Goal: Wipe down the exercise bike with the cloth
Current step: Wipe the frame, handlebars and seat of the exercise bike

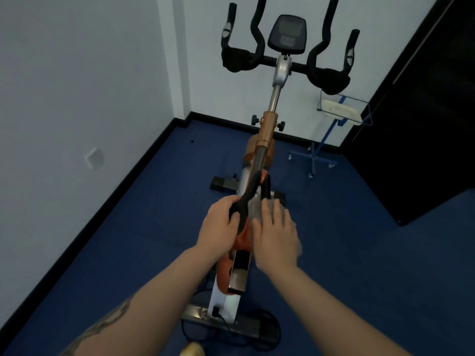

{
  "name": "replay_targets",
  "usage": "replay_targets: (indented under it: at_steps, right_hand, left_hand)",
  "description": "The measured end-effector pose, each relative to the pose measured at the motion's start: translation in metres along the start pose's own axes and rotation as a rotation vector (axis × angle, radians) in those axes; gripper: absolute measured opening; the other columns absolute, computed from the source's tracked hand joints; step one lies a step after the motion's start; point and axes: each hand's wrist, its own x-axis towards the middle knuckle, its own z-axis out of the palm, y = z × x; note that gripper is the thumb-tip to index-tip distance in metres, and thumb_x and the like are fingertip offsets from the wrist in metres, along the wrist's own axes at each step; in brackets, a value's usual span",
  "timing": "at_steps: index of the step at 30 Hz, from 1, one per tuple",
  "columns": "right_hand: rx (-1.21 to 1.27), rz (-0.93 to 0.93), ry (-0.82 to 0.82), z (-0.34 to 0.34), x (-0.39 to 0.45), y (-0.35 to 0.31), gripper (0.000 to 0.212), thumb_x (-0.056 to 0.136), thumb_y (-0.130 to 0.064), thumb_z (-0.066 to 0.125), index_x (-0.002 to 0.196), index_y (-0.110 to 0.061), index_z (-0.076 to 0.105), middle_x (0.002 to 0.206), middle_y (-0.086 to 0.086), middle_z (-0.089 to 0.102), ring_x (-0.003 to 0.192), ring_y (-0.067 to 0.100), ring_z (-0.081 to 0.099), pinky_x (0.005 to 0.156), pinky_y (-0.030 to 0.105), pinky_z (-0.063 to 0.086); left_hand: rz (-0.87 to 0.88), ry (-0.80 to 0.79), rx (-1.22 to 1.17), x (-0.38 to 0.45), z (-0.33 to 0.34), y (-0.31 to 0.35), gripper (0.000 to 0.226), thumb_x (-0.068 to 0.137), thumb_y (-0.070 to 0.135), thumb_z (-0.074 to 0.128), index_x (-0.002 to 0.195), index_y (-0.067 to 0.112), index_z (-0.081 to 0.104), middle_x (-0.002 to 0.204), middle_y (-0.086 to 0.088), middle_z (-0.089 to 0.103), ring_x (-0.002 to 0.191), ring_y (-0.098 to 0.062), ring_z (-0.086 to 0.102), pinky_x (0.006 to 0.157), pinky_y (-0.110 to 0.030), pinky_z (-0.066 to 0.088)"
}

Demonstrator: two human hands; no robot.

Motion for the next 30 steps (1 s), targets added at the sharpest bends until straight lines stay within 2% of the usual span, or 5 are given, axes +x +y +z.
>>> replay_targets:
  at_steps: [4, 7, 19, 24, 30]
  right_hand:
    - [0.150, 0.069, -0.117, -0.015, 0.027, 0.002, 0.054, 0.105, -0.043, 0.015, 0.156, -0.032, 0.001, 0.165, -0.002, -0.002, 0.150, 0.022, 0.009, 0.118, 0.041, 0.023]
    - [0.175, 0.181, -0.115, -0.015, 0.027, -0.008, 0.054, 0.104, -0.047, 0.015, 0.155, -0.036, 0.001, 0.164, -0.002, 0.004, 0.144, 0.027, 0.025, 0.110, 0.045, 0.034]
    - [-0.074, 0.092, 0.057, 0.010, -0.007, -0.018, 0.053, 0.102, -0.049, 0.014, 0.153, -0.043, 0.005, 0.164, -0.005, -0.004, 0.150, 0.021, -0.001, 0.120, 0.047, 0.011]
    - [0.195, 0.139, -0.126, -0.018, 0.033, -0.002, 0.051, 0.104, -0.047, 0.022, 0.153, -0.044, 0.011, 0.164, -0.007, 0.006, 0.144, 0.023, 0.024, 0.110, 0.045, 0.033]
    - [-0.078, 0.055, -0.013, 0.002, 0.013, -0.014, 0.056, 0.102, -0.048, 0.017, 0.155, -0.036, 0.003, 0.164, 0.004, 0.004, 0.145, 0.028, 0.018, 0.114, 0.048, 0.026]
  left_hand:
    - [-0.024, -0.040, 0.082, 0.022, 0.005, -0.001, 0.037, 0.101, 0.016, 0.041, 0.136, 0.024, 0.049, 0.130, 0.004, 0.056, 0.118, -0.014, 0.052, 0.099, -0.036, 0.045]
    - [-0.077, 0.091, 0.142, 0.021, 0.016, -0.003, 0.037, 0.101, 0.020, 0.038, 0.135, 0.026, 0.052, 0.124, 0.004, 0.061, 0.110, -0.014, 0.056, 0.089, -0.038, 0.049]
    - [-0.103, 0.184, 0.081, 0.015, 0.021, -0.002, 0.034, 0.102, 0.020, 0.039, 0.130, 0.027, 0.057, 0.118, 0.007, 0.065, 0.108, -0.009, 0.055, 0.082, -0.028, 0.044]
    - [-0.140, 0.175, 0.084, 0.016, 0.021, -0.002, 0.034, 0.102, 0.021, 0.040, 0.130, 0.028, 0.058, 0.117, 0.006, 0.064, 0.107, -0.010, 0.055, 0.081, -0.030, 0.045]
    - [-0.095, 0.159, 0.060, 0.016, 0.018, -0.007, 0.034, 0.103, 0.021, 0.040, 0.131, 0.027, 0.057, 0.119, 0.010, 0.063, 0.107, -0.002, 0.051, 0.080, -0.022, 0.038]
